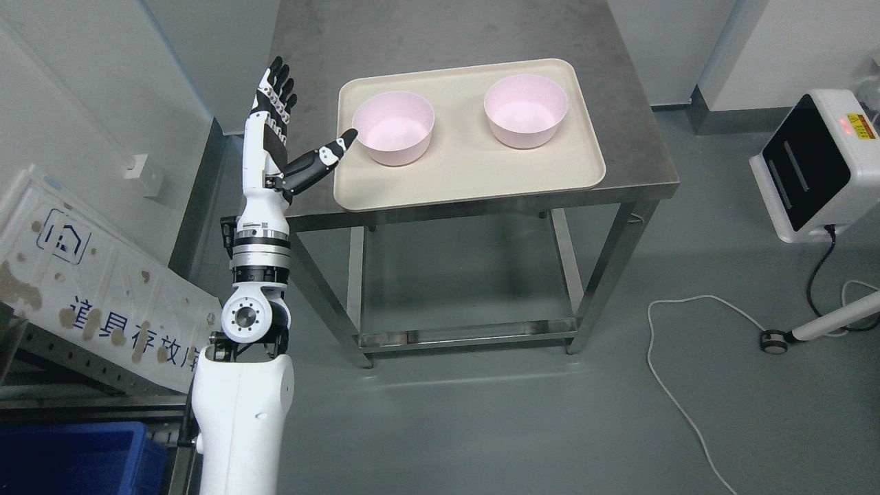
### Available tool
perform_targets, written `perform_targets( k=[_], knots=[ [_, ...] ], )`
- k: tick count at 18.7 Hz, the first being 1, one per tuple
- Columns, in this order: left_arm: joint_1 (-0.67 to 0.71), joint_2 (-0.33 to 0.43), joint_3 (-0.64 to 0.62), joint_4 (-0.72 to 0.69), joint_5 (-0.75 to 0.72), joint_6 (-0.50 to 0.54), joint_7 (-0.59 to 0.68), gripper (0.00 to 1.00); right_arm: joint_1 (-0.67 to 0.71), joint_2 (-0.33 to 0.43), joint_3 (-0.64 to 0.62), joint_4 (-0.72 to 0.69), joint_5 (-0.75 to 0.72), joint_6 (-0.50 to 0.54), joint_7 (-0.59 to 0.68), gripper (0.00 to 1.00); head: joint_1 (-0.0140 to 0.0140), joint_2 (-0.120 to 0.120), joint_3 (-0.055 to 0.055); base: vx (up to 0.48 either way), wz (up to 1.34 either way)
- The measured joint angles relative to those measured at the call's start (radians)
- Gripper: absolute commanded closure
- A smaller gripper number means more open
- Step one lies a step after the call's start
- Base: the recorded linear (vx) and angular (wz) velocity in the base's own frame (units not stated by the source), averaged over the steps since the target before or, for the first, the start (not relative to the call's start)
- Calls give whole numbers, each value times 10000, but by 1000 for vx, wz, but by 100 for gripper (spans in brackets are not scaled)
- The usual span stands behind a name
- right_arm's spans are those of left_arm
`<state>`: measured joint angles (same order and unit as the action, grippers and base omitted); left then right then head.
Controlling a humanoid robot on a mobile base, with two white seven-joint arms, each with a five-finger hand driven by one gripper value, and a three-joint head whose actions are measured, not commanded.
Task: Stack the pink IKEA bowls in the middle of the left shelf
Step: 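Reach the left hand down to the pink bowl nearer the left arm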
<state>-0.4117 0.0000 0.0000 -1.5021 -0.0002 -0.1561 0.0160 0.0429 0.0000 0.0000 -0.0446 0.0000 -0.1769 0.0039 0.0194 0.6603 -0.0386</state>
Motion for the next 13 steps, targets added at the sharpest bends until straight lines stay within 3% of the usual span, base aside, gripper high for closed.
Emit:
perform_targets(
  k=[7, 10, 13],
  knots=[
    [-549, 0, -1, 204, -6, 15, -1176, 0, 1, 0, 0, 0, 0, 0, -2, 0, 0, 0, 0, 0, 0],
    [-1546, 53, 1, 832, -308, 96, -2358, 2, 0, 0, 0, 0, 0, 0, -4, 0, 0, 0, 0, 0, 0],
    [-3118, 297, -122, 2094, -1644, 144, -3675, 3, 1, 0, 0, 0, 0, -2, -30, 0, 0, 0, 0, 0, 0]
  ],
)
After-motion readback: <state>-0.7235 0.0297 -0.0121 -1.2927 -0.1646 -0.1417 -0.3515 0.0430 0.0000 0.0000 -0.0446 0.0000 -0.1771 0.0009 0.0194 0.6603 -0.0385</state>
